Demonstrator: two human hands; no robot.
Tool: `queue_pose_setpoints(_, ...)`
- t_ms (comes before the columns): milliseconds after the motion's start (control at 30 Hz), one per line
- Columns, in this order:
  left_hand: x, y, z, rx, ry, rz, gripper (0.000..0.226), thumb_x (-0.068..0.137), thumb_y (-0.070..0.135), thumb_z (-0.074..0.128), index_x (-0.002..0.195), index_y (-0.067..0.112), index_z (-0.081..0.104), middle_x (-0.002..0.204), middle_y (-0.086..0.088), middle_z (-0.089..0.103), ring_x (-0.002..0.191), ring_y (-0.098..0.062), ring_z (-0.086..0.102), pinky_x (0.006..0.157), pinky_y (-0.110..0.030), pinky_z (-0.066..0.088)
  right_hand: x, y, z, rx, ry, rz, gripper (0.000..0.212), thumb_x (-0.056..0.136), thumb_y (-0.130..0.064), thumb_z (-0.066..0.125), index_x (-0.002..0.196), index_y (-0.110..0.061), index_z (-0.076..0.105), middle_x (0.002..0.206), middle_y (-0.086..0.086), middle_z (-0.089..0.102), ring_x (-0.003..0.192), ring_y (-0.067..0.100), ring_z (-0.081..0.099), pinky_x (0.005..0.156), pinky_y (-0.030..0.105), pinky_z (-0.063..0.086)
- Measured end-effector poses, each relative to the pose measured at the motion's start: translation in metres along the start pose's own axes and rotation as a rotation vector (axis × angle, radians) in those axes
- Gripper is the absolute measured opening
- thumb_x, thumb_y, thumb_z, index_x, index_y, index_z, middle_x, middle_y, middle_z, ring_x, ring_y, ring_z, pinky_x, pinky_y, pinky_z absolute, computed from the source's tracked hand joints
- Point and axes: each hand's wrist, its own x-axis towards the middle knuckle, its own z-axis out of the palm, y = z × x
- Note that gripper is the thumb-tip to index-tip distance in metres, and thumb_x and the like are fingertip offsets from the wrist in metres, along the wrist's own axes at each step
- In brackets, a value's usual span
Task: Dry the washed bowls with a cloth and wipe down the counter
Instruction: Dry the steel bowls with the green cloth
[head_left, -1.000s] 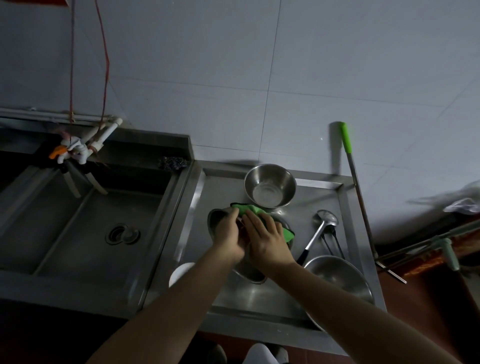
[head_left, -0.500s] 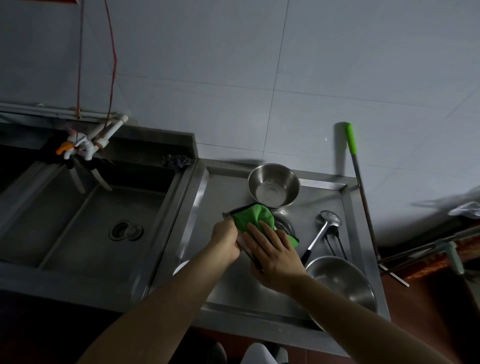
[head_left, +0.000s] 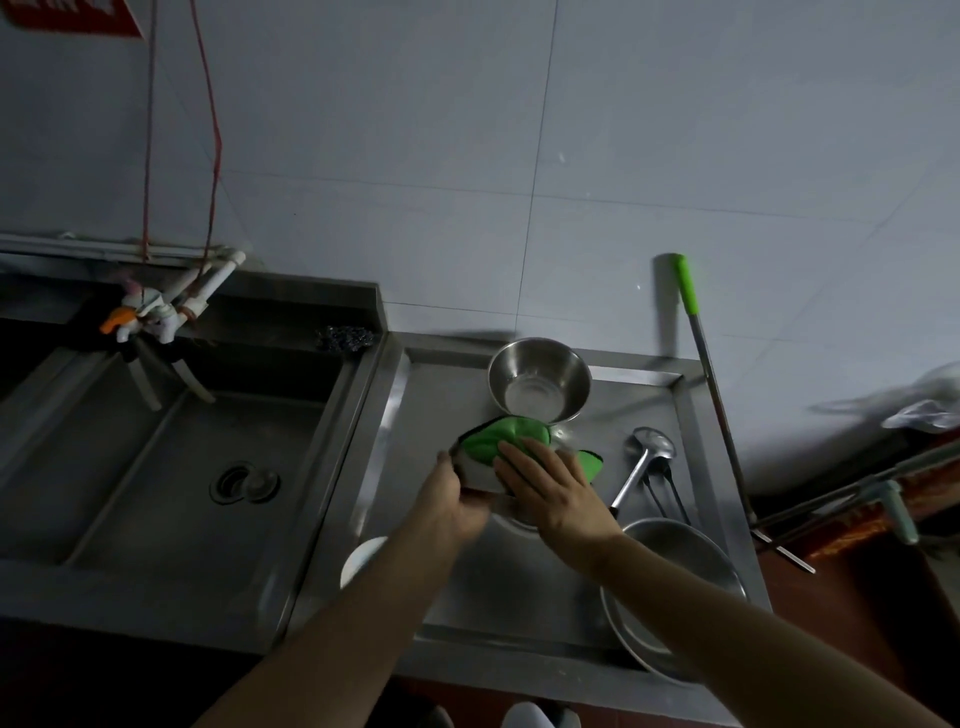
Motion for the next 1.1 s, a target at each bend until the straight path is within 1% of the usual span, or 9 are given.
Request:
queue_pose_setpoints(100,-0.002,-0.017,0.006,-0.069,0.008,-0.019,0.05,0.109,0.037,0.027,0.127,0.0,0.056,0.101,-0.022,0.064,0.088,-0.033,0.06,0.062,-0.038,0.054,-0.002,-0.013,0.006,-0.013,-0.009,-0.019,0.06,0.09,-0.011,0.055,0.149,-0.014,0.045,0.153,0.008,0.044,0.139,0.035,0.04,0.104,0.052,0.044)
queue_pose_setpoints(200,0.006,-0.019,0.005,-0.047,0.06,0.025,0.043,0.107,0.03,0.033,0.131,0.004,0.059,0.125,-0.022,0.064,0.109,-0.033,0.063,0.082,-0.038,0.05,-0.006,-0.019,0.007,-0.042,-0.017,-0.01,0.057,0.089,-0.014,0.043,0.145,-0.014,0.052,0.15,0.007,0.048,0.137,0.032,0.038,0.101,0.048,0.047)
queue_pose_setpoints(333,0.009,-0.008,0.0,0.037,0.1,0.011,0.039,0.107,0.025,0.037,0.13,0.005,0.061,0.13,-0.021,0.063,0.108,-0.035,0.063,0.083,-0.044,0.052,-0.012,-0.012,0.009,-0.087,-0.007,-0.092,0.059,0.092,-0.019,0.054,0.15,-0.018,0.043,0.156,0.005,0.041,0.138,0.032,0.041,0.096,0.046,0.048)
queue_pose_setpoints(433,-0.001,0.016,0.005,0.198,0.074,-0.006,0.038,0.107,0.017,0.033,0.125,0.001,0.063,0.103,-0.025,0.071,0.09,-0.036,0.064,0.069,-0.046,0.057,-0.02,-0.005,0.0,-0.141,0.07,-0.174,0.062,0.095,-0.023,0.06,0.153,-0.022,0.038,0.158,0.004,0.038,0.142,0.031,0.041,0.098,0.045,0.047)
queue_pose_setpoints(567,-0.007,0.05,0.009,0.38,0.027,-0.044,0.039,0.106,0.011,0.031,0.091,-0.004,0.064,0.072,-0.026,0.071,0.084,-0.036,0.062,0.079,-0.051,0.049,-0.018,-0.008,-0.007,-0.209,0.138,-0.229,0.053,0.102,-0.026,0.053,0.153,-0.022,0.039,0.158,0.003,0.038,0.146,0.029,0.035,0.101,0.044,0.046)
queue_pose_setpoints(767,-0.002,0.061,0.009,0.325,-0.008,-0.116,0.04,0.104,0.013,0.036,0.084,-0.005,0.064,0.073,-0.027,0.071,0.084,-0.036,0.062,0.063,-0.056,0.054,-0.011,-0.01,-0.017,-0.217,0.167,-0.229,0.057,0.099,-0.021,0.056,0.153,-0.024,0.038,0.158,0.002,0.037,0.146,0.03,0.034,0.101,0.055,0.041)
queue_pose_setpoints(900,-0.004,0.027,0.005,0.034,-0.113,-0.026,0.062,0.108,0.043,0.024,0.106,-0.005,0.063,0.083,-0.024,0.073,0.083,-0.033,0.066,0.055,-0.033,0.059,0.006,-0.011,-0.024,-0.176,0.189,-0.134,0.05,0.098,-0.01,0.054,0.147,-0.014,0.048,0.153,0.009,0.045,0.139,0.035,0.043,0.096,0.056,0.042)
queue_pose_setpoints(1033,-0.016,-0.017,0.009,-0.112,-0.143,-0.009,0.068,0.104,0.055,0.03,0.107,-0.005,0.063,0.095,-0.022,0.07,0.094,-0.032,0.063,0.086,-0.037,0.053,0.015,-0.025,-0.017,-0.13,0.127,-0.081,0.046,0.094,-0.013,0.048,0.139,-0.008,0.057,0.144,0.013,0.054,0.131,0.037,0.05,0.091,0.055,0.046)
queue_pose_setpoints(1100,-0.012,-0.019,0.006,-0.107,-0.121,-0.021,0.062,0.106,0.049,0.03,0.103,-0.002,0.063,0.081,-0.021,0.073,0.085,-0.032,0.066,0.077,-0.036,0.054,0.012,-0.029,-0.015,-0.109,0.077,-0.09,0.048,0.092,-0.018,0.046,0.139,-0.011,0.057,0.144,0.01,0.054,0.132,0.035,0.049,0.093,0.052,0.046)
